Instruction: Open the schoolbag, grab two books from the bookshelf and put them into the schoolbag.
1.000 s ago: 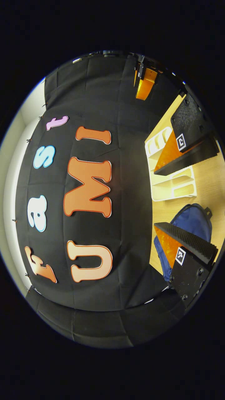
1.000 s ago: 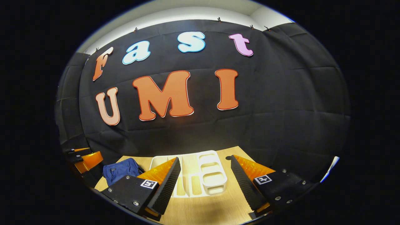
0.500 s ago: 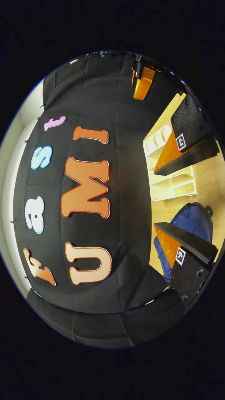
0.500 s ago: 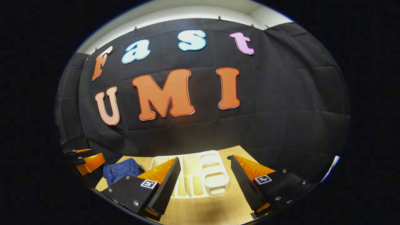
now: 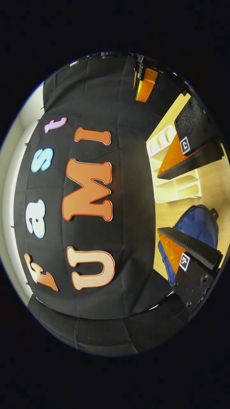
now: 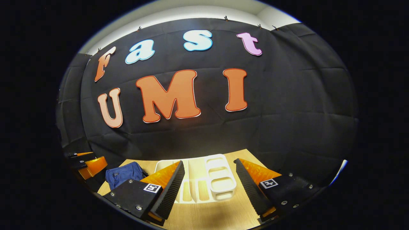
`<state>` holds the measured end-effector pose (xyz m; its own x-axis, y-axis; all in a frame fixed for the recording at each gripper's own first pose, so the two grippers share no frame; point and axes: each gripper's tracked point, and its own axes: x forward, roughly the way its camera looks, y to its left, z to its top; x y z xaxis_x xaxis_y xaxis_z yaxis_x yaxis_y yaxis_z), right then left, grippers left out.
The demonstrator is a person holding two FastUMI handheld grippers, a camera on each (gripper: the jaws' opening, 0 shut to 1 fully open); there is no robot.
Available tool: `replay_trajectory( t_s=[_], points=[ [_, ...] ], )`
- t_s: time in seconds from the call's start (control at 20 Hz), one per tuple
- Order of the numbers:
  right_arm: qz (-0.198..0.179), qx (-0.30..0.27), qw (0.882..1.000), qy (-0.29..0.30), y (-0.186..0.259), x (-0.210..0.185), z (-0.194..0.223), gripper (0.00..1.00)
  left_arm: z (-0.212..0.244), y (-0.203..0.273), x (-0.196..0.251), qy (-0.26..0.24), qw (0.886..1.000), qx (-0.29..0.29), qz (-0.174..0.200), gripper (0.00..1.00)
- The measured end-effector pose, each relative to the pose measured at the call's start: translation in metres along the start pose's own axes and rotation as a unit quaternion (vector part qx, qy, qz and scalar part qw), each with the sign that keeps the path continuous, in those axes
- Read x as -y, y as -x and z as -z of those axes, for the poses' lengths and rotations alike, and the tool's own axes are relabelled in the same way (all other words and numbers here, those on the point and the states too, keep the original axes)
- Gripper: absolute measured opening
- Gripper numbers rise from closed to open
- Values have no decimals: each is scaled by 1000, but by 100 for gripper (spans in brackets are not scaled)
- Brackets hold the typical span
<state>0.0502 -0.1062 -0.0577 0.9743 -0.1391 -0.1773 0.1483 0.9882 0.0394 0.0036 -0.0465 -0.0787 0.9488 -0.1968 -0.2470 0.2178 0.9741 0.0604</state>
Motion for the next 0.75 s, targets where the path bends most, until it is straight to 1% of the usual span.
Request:
replay_trajectory(
  t_s=[0.35, 0.75],
  points=[
    [-4, -4, 1000, -1, 0, -3, 4, 97, 1, 5, -3, -3, 1000, -1, -7, 96],
    [-8, -3, 1000, 3, 2, -1, 4, 97, 1, 9, 3, -2, 1000, -2, -5, 95]
  ],
)
